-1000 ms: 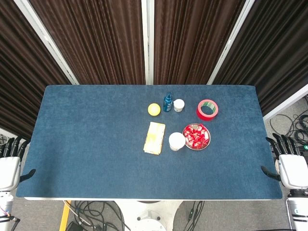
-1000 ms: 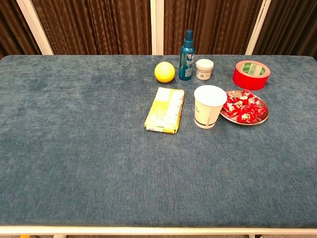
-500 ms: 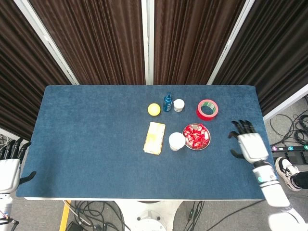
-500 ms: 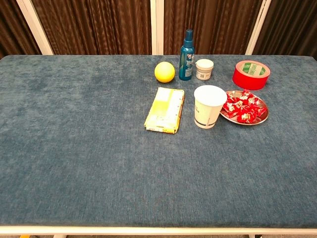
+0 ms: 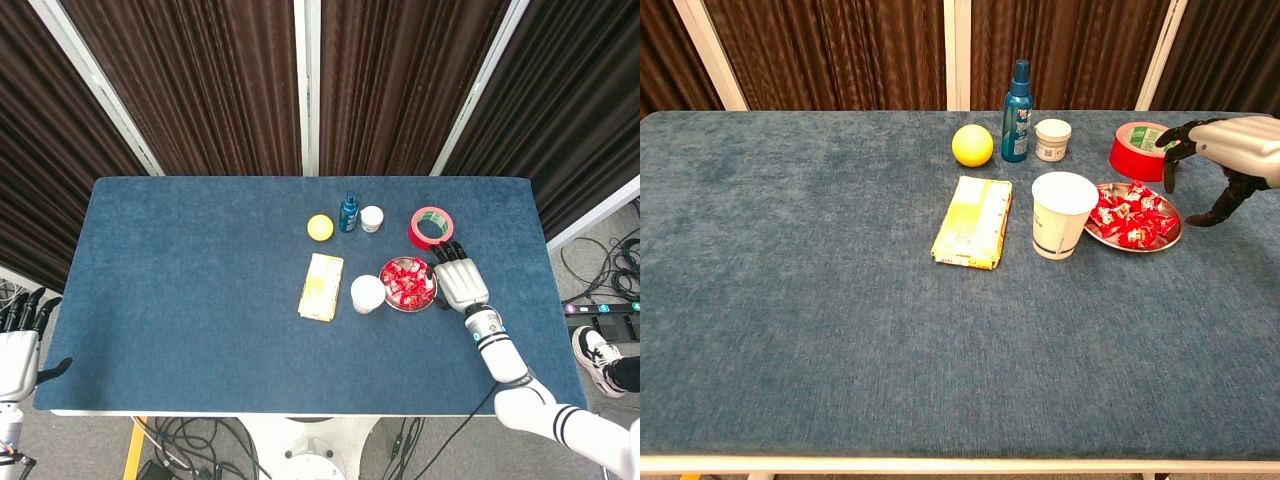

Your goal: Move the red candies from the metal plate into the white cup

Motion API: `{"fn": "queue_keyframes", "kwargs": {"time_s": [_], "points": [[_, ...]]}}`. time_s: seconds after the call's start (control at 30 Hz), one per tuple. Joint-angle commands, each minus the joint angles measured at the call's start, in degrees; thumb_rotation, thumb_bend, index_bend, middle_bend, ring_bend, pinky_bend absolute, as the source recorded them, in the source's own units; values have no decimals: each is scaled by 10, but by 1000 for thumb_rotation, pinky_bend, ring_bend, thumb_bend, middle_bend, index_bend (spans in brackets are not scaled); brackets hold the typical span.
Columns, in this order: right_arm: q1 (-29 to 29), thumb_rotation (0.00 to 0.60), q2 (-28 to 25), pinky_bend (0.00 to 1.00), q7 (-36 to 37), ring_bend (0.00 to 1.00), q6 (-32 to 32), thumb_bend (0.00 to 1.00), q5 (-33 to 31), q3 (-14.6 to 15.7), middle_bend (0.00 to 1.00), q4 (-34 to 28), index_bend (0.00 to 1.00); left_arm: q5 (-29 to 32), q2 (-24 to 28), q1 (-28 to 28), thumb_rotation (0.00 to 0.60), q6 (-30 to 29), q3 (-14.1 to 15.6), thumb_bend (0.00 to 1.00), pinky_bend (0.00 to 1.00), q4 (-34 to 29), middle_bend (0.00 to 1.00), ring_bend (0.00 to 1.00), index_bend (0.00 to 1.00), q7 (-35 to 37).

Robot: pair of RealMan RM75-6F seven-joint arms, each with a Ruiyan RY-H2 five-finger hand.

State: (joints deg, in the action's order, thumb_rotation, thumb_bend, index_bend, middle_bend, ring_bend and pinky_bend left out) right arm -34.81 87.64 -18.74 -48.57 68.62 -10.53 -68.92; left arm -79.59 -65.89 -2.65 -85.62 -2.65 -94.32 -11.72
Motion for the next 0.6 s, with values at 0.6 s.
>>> {"fn": "queue_keyframes", "kwargs": {"time_s": [0.6], "points": [[-23, 600, 58, 0, 6, 0, 10, 205, -3, 19, 41, 80, 454, 2, -4, 3, 600, 3, 0, 0, 163, 11, 169, 91, 223, 14]]}}
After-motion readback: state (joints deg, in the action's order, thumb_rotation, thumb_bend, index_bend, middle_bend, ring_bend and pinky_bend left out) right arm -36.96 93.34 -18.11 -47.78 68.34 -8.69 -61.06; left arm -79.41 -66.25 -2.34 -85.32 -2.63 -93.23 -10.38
